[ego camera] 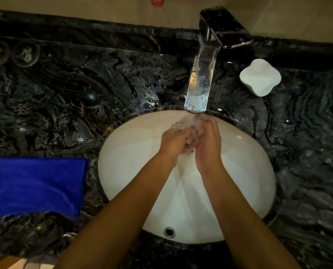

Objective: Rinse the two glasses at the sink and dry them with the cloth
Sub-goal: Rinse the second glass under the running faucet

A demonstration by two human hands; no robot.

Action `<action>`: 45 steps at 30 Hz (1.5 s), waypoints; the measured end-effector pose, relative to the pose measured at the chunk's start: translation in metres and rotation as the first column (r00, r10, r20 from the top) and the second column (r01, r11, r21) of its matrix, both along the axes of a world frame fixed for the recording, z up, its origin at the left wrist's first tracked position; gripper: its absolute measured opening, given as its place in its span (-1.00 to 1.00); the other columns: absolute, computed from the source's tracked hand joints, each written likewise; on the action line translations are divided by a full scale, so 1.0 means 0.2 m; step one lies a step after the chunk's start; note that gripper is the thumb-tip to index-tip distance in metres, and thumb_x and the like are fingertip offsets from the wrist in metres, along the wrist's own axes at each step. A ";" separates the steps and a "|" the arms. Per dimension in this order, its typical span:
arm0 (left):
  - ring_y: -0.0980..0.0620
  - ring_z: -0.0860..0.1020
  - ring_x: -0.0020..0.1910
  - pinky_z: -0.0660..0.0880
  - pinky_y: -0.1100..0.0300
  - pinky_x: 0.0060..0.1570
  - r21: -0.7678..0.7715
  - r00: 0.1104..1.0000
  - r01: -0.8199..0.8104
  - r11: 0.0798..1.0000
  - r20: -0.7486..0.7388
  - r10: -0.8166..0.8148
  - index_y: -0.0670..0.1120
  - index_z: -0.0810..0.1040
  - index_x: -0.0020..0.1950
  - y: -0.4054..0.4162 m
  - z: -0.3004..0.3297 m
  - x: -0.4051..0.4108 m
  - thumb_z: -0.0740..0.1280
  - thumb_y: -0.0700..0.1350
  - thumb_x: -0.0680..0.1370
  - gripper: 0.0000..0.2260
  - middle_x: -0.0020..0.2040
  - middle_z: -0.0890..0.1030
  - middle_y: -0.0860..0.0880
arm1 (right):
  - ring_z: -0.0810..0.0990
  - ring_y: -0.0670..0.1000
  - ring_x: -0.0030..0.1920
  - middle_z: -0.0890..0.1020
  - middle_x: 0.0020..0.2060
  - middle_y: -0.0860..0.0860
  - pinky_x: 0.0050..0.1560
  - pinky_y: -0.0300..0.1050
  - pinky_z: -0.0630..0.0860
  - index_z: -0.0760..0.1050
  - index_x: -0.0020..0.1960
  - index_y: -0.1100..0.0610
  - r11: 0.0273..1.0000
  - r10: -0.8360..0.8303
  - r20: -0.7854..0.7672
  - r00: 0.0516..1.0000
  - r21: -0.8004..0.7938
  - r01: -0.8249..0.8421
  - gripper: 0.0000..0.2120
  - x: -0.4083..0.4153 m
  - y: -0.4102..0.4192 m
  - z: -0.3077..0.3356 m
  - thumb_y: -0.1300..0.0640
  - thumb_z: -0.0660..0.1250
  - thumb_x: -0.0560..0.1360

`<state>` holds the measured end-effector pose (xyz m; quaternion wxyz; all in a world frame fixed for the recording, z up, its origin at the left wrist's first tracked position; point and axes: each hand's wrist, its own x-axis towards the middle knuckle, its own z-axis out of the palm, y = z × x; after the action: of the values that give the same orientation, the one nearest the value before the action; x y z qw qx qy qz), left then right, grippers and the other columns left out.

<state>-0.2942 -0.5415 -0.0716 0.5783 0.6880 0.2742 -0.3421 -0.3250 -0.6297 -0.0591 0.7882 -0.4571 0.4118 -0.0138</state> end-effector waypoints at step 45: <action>0.00 0.70 -0.10 0.63 0.17 -0.04 0.065 0.823 0.223 0.973 0.522 -0.223 -0.30 0.68 0.10 0.07 -0.07 0.15 0.43 -0.46 0.46 -0.76 -0.03 0.72 -0.16 | 0.72 0.26 -0.07 0.69 -0.03 0.27 -0.06 0.14 0.69 0.56 0.30 0.15 0.895 0.422 -0.188 0.887 0.242 -0.375 -0.39 0.02 -0.08 -0.01 -0.32 0.31 0.53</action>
<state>-0.2643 -0.5266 -0.0849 0.5869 0.7827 0.0234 -0.2058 -0.3206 -0.6460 -0.0607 0.7611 -0.4495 0.3985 0.2446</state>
